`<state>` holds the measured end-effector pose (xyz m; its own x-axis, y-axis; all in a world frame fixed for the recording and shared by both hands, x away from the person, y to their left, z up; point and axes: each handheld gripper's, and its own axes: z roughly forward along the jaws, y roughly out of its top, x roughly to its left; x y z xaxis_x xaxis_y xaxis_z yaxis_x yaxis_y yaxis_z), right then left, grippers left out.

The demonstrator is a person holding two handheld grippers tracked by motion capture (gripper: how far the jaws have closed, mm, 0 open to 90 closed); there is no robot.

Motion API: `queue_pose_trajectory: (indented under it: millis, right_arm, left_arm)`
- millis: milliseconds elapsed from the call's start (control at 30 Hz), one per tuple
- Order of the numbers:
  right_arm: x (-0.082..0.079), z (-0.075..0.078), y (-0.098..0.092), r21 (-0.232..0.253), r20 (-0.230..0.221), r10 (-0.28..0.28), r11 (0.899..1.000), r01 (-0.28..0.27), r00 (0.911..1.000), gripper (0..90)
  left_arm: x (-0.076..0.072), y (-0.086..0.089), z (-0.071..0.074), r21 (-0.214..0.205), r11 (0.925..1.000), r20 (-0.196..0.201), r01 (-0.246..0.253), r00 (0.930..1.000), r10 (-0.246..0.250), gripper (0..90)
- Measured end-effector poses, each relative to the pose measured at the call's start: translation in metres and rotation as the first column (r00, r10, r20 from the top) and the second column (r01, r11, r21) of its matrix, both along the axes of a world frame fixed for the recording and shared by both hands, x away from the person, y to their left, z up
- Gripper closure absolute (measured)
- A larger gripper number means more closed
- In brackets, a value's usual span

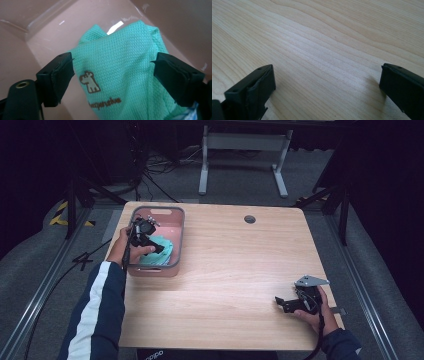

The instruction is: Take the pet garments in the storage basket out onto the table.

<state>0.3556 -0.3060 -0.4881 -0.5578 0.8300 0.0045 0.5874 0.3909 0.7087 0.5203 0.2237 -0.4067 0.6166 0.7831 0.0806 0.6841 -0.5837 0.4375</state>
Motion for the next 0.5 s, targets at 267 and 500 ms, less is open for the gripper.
queue_pose_trajectory:
  millis: [267,500]
  right_arm:
    - [0.000,0.000,0.000,0.000,0.000,0.001,1.000,-0.001,1.0000,0.5]
    - [0.000,0.000,0.000,0.000,-0.001,0.001,1.000,-0.001,1.0000,0.5]
  left_arm:
    - [0.015,-0.007,-0.017,0.018,0.9969,-0.075,-0.076,0.9942,0.077,15.9]
    - [0.019,-0.011,-0.025,0.090,0.9912,-0.107,-0.097,0.9885,0.106,14.1]
